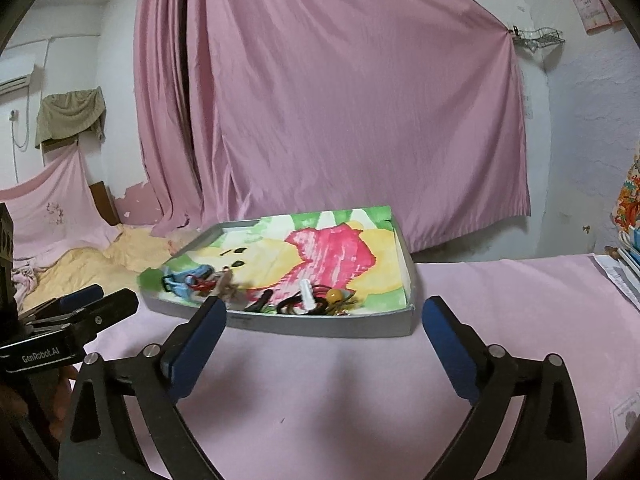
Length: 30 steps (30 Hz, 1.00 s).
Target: Organize jewelry
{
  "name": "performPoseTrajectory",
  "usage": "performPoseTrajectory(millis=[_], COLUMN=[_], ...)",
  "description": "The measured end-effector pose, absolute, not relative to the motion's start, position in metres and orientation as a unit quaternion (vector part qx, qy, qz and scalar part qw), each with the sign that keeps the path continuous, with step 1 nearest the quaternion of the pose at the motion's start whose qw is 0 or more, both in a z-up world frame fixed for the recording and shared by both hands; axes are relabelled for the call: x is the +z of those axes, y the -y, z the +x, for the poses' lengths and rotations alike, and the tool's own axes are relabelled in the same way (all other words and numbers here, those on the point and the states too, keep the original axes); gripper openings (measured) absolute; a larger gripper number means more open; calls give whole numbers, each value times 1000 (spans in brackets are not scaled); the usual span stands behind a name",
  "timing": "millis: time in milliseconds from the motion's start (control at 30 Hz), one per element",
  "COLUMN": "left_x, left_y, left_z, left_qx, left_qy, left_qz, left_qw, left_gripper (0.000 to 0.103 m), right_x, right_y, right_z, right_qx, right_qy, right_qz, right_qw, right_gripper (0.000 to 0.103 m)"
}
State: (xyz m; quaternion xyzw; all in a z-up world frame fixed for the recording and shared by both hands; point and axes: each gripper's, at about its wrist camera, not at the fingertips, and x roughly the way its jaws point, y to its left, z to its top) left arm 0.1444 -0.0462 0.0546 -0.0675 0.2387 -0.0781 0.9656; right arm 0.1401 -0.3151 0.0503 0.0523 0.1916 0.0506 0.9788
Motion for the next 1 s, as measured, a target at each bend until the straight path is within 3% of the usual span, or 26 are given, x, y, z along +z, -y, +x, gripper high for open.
performPoseTrajectory(millis=[1000], left_x=[39], left_y=[16], left_z=[1], left_qx=[-22], left_qy=[-170], left_qz=[-40], left_qw=[984], left_gripper=[102], right_x=[39], right_y=[295], right_z=[-2], right_qx=[57], right_qy=[-115], right_qz=[40], right_qw=[991], right_gripper=[101])
